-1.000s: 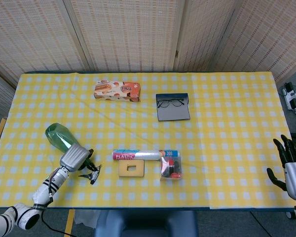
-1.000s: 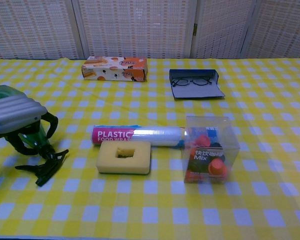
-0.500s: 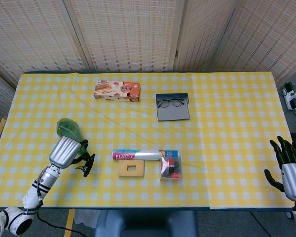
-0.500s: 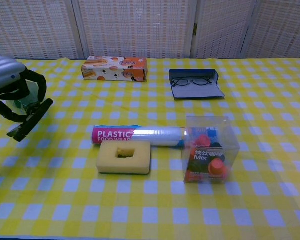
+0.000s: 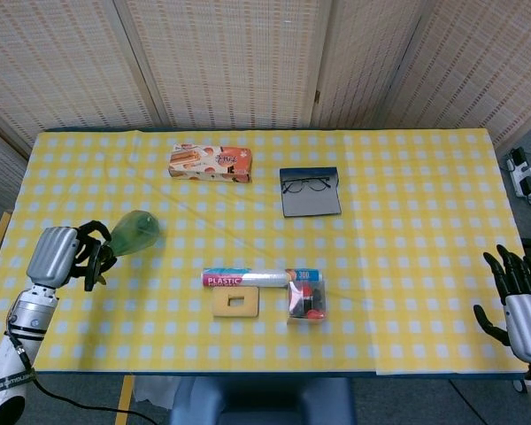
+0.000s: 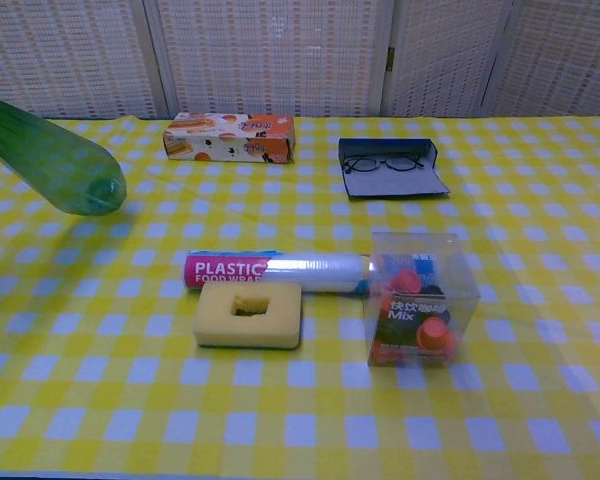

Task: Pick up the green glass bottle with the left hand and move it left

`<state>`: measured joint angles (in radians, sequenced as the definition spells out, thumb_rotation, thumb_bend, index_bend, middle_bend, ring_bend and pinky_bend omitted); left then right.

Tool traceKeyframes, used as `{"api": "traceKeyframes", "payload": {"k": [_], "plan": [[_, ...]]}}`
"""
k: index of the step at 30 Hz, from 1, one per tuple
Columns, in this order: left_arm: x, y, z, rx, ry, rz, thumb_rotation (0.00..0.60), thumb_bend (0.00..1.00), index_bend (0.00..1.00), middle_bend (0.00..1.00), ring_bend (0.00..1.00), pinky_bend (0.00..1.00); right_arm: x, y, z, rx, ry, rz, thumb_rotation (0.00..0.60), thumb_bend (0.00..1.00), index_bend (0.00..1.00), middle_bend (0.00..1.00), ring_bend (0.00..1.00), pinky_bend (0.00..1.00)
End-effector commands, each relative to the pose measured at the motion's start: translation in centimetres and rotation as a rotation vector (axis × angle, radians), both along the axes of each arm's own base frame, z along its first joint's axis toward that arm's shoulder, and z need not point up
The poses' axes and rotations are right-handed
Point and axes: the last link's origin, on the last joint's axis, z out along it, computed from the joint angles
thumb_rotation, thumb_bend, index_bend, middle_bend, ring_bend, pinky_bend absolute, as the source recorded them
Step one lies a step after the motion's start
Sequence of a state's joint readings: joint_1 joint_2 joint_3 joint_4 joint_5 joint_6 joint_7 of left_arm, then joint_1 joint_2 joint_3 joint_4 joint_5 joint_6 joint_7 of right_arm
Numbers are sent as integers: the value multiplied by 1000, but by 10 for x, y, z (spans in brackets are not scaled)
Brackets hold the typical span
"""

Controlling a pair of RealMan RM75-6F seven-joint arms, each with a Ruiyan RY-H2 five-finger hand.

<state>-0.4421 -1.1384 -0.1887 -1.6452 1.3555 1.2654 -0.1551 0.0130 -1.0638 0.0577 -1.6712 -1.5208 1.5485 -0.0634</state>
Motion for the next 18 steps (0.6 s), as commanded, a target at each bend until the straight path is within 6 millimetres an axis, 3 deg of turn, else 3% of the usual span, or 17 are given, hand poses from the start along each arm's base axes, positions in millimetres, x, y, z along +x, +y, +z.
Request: {"api": "traceKeyframes", "payload": {"k": [1,18], "plan": [[-2,-1,15,-2,-94,49,600,446,749,1000,1000,1000,0,0,0,1,0,-2,600,375,0,0,0,0],[-6,4,46,-188,-262,329,600,468,751,1000,1000,1000,0,-1,-3,14,2,-2,600,375,0,0,0,0]]}}
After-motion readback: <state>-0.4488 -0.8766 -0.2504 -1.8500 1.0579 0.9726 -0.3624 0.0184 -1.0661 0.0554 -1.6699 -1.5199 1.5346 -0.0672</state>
